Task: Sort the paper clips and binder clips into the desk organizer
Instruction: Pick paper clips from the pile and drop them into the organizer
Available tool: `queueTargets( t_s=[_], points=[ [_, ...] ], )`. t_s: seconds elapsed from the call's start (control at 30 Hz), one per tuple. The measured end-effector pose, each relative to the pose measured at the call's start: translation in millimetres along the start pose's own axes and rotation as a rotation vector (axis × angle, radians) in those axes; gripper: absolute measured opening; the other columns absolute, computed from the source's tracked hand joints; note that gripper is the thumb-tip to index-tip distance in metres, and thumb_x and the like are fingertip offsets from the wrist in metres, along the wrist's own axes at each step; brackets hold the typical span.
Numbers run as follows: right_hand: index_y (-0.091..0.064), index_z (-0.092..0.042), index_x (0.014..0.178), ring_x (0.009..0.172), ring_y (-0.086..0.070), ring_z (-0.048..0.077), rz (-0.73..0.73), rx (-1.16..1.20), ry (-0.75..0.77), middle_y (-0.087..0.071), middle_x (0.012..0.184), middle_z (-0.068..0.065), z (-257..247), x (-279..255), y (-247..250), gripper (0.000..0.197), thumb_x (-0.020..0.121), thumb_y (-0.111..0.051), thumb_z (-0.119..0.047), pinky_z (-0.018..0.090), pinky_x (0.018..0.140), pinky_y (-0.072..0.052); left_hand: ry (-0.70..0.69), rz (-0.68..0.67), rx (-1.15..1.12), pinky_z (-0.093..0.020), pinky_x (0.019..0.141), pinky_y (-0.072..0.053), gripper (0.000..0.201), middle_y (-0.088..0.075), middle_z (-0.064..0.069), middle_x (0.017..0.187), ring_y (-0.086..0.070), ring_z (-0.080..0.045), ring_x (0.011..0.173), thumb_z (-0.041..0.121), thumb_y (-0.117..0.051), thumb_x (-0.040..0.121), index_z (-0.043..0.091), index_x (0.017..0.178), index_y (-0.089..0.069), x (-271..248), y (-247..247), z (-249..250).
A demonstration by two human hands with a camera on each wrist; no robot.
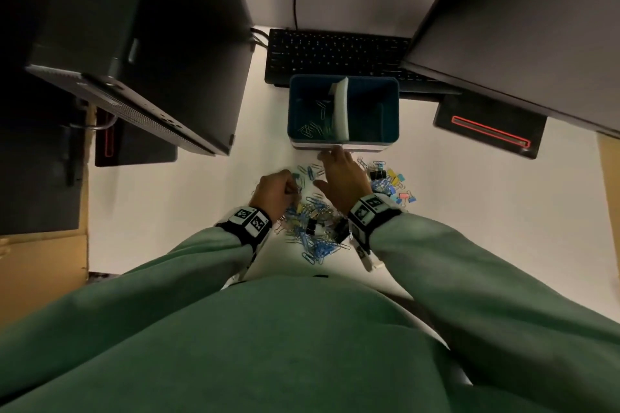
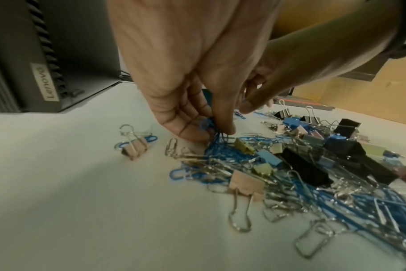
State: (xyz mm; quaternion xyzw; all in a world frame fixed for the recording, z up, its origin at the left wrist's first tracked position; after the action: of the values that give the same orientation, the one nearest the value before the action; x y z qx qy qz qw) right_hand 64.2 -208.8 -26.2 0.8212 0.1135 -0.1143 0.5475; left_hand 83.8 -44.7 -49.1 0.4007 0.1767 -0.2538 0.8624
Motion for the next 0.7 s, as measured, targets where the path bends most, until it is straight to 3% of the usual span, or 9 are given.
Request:
queueTargets(
  t_s=[0.07,0.17,0.3,0.37,0.5,0.6,0.7],
  points=[
    [-0.046,-0.008,0.129,0.115,-0.051,0.028,-0.064,0.041,-0.022,-0.047,0.131,0.012,-12.0,12.0,-8.6,0.056,0.084,-0.071,-0.029,0.04,0.088,-0.052,-0.002,0.022,-0.027,-0.028,0.069,-0.052,0.013,-0.068,-0.003,0.078,-0.064,-0.021,0.074,0.004,-0.074,0.074,0.009,0.081,-0.064,-3.1,4.2,-2.5],
    [-0.047,-0.006,0.122,0.111,-0.053,0.028,-0.111,0.007,-0.025,-0.049,0.124,0.012,-19.6,14.2,-19.6,0.043,0.086,-0.068,-0.018,0.04,0.082,-0.052,0.001,0.066,-0.04,-0.02,0.063,-0.044,0.012,-0.066,-0.002,0.078,-0.059,-0.016,0.072,0.011,-0.075,0.077,0.008,0.082,-0.064,-5.8,12.6,-6.7],
    [-0.053,-0.002,0.114,0.101,-0.061,0.032,-0.166,0.02,-0.05,-0.056,0.116,0.015,-7.4,5.1,-26.7,0.024,0.09,-0.054,-0.002,0.038,0.079,-0.051,0.005,0.053,-0.046,-0.021,0.07,-0.046,0.01,-0.07,-0.007,0.088,-0.061,-0.015,0.077,0.008,-0.071,0.081,0.007,0.091,-0.069,-7.2,19.0,-11.6],
    [-0.058,-0.001,0.107,0.096,-0.063,0.035,-0.166,0.069,-0.088,-0.06,0.11,0.018,4.1,1.9,-26.3,0.019,0.091,-0.048,-0.003,0.037,0.076,-0.05,0.002,0.026,-0.055,-0.023,0.075,-0.05,0.01,-0.071,-0.007,0.09,-0.062,-0.015,0.08,0.007,-0.069,0.082,0.008,0.092,-0.071,-8.7,20.7,-11.5],
    [-0.064,0.0,0.097,0.091,-0.063,0.035,-0.166,0.15,-0.135,-0.066,0.099,0.019,24.4,-4.9,-22.8,0.017,0.088,-0.051,-0.007,0.034,0.074,-0.048,0.002,-0.016,-0.148,-0.016,0.07,-0.047,0.011,-0.071,-0.002,0.091,-0.063,-0.015,0.081,0.018,-0.071,0.084,0.016,0.095,-0.071,-12.3,30.1,3.3],
    [-0.062,-0.001,0.101,0.093,-0.062,0.034,-0.139,0.172,-0.142,-0.065,0.101,0.018,30.0,-8.8,-20.9,0.017,0.09,-0.051,-0.008,0.035,0.076,-0.048,-0.073,-0.009,-0.377,-0.019,0.066,-0.053,0.013,-0.072,-0.004,0.089,-0.066,-0.012,0.075,0.014,-0.07,0.085,0.012,0.097,-0.069,-12.2,53.5,43.6],
    [-0.054,-0.003,0.115,0.099,-0.061,0.032,-0.117,0.131,-0.163,-0.059,0.112,0.016,26.7,-12.4,-21.8,0.027,0.091,-0.058,-0.015,0.036,0.079,-0.049,-0.187,0.099,-0.406,-0.014,0.061,-0.051,0.015,-0.07,-0.004,0.088,-0.063,-0.005,0.068,0.01,-0.067,0.087,0.007,0.101,-0.067,5.1,81.7,87.6]
  ],
)
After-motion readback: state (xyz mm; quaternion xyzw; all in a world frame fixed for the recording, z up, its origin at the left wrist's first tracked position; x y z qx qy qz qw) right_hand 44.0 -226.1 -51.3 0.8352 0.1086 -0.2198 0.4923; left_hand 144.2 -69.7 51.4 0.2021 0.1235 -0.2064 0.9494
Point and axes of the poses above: each hand's wrist, its own x-axis towards the middle knuckle, its own y-axis out of the back of the hand, z = x × y, the point moved 3 cm from there along x, towards the middle knuckle
